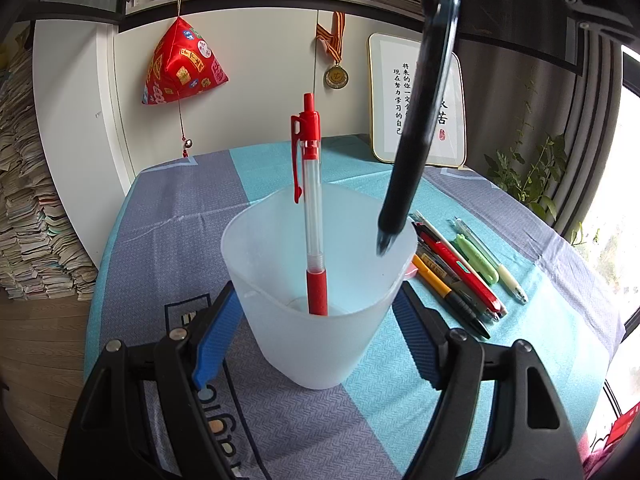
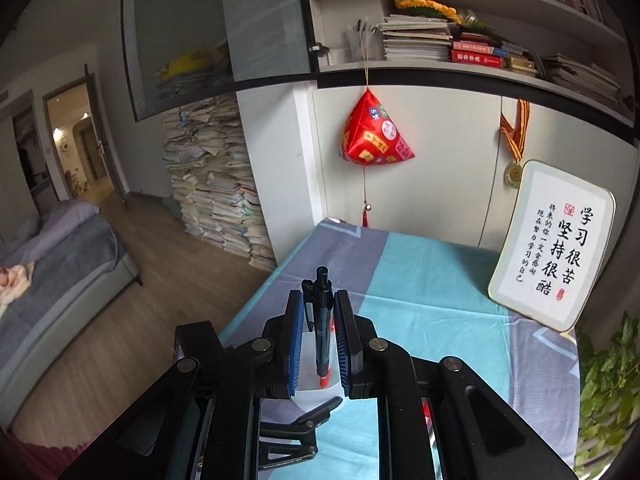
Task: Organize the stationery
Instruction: 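Grasp the black pen with the right tool and drop it into the cup, then move the right tool over the orange marker and grasp it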
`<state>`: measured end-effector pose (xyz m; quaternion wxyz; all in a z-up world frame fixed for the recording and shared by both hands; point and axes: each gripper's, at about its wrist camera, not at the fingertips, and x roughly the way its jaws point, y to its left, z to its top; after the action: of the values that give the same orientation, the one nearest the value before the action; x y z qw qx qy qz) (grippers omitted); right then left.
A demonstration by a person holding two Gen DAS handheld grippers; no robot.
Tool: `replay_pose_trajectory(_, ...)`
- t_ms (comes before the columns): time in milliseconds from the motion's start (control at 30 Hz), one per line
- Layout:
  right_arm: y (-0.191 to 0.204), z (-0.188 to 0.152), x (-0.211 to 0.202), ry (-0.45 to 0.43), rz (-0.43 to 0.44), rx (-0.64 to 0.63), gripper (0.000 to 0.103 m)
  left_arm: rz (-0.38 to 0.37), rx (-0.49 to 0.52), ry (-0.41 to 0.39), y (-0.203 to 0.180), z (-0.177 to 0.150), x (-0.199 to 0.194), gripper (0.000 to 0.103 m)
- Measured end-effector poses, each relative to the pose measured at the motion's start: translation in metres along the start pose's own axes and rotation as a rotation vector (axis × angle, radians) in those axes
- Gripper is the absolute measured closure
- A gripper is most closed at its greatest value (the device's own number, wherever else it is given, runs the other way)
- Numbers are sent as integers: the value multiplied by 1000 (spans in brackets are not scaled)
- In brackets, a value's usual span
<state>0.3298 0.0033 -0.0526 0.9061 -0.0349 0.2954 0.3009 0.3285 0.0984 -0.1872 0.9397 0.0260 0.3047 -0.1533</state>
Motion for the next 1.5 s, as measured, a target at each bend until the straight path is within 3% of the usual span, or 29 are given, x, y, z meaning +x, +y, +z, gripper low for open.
replay_pose_trajectory(400, -21, -28, 48, 142, 29, 85, 87, 0, 0, 0, 0, 0, 0, 28)
replay_pose_trajectory(833, -29, -37, 65, 203, 50, 130, 87, 0, 0, 0, 0, 0, 0, 28)
replay_pose_trajectory(1067, -31, -39, 53, 182, 41, 116, 87, 0, -1, 0, 0, 0, 0, 28)
replay_pose_trajectory(1300, -39, -47, 38, 180, 3, 127, 87, 0, 0, 0, 0, 0, 0, 28)
replay_pose_trajectory(1500, -62, -89, 45, 294, -104, 137, 87, 0, 0, 0, 0, 0, 0, 28)
